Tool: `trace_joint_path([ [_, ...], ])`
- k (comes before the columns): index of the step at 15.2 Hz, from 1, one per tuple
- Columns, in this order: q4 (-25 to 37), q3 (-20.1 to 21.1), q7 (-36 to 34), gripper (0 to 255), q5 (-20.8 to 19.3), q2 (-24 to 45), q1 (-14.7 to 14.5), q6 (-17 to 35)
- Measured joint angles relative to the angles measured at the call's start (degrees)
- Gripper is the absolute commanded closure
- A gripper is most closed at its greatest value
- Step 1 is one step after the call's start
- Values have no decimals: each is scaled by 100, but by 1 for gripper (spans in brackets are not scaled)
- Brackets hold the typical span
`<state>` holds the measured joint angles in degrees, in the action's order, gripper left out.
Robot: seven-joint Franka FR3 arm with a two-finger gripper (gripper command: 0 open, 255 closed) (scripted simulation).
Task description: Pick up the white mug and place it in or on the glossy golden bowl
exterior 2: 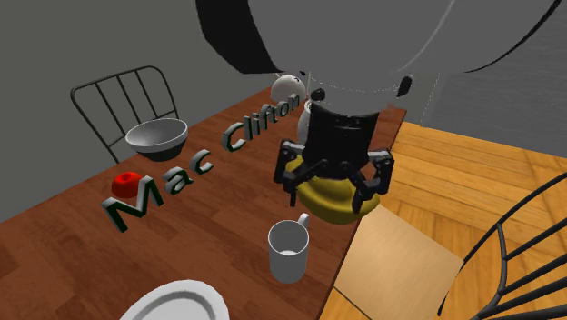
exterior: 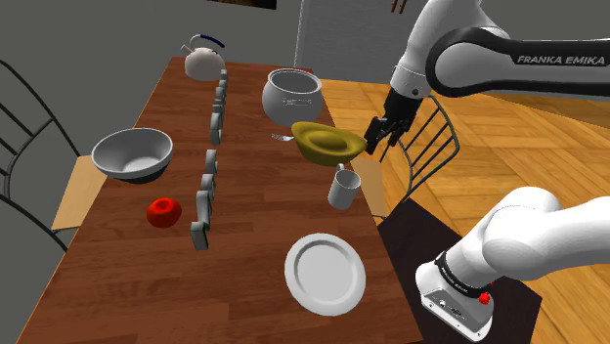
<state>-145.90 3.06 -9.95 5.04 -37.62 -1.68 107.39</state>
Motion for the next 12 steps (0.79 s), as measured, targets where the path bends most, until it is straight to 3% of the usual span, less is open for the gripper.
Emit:
trace_joint_path([
  [7, -578, 316, -144, 0, -73, 927, -66, 1454],
  [12, -782, 362, -154, 0, -95, 1282, -57, 2016],
])
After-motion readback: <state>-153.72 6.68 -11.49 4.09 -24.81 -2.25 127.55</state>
